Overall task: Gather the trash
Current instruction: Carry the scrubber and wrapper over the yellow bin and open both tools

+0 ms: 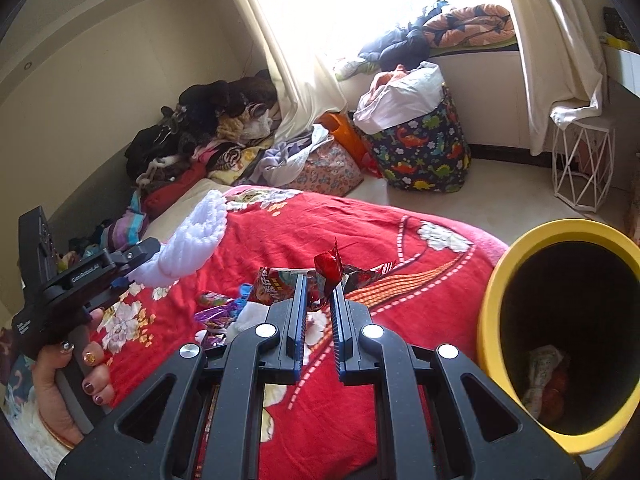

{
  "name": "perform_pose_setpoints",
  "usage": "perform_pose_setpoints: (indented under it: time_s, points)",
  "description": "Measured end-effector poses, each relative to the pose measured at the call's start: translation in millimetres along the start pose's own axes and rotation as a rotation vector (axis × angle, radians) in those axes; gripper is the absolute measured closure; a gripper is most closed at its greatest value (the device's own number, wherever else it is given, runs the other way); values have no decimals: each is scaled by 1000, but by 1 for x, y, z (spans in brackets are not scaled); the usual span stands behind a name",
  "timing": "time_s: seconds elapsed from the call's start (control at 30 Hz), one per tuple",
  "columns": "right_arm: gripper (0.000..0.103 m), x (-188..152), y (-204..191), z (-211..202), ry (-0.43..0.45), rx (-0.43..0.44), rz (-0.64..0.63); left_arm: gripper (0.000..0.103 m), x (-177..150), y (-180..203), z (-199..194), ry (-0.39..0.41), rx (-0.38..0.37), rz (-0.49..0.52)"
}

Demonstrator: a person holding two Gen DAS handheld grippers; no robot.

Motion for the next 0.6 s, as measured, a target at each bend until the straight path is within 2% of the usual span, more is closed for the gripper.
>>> perform_pose_setpoints:
  time_s: [0.6]
  points:
    - [92,2,85,-42,74,-148,95,75,-19,75,10,-41,-65,122]
Point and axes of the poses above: each gripper's, at about its wrist camera, not at the fingertips, and z roughly the way its jaws point, y to its right, x to its top, the point moved 6 cm from there along z, roughly the way its jaws point, and after that the axes turned 8 degrees about -x, right-handed, at the moved point
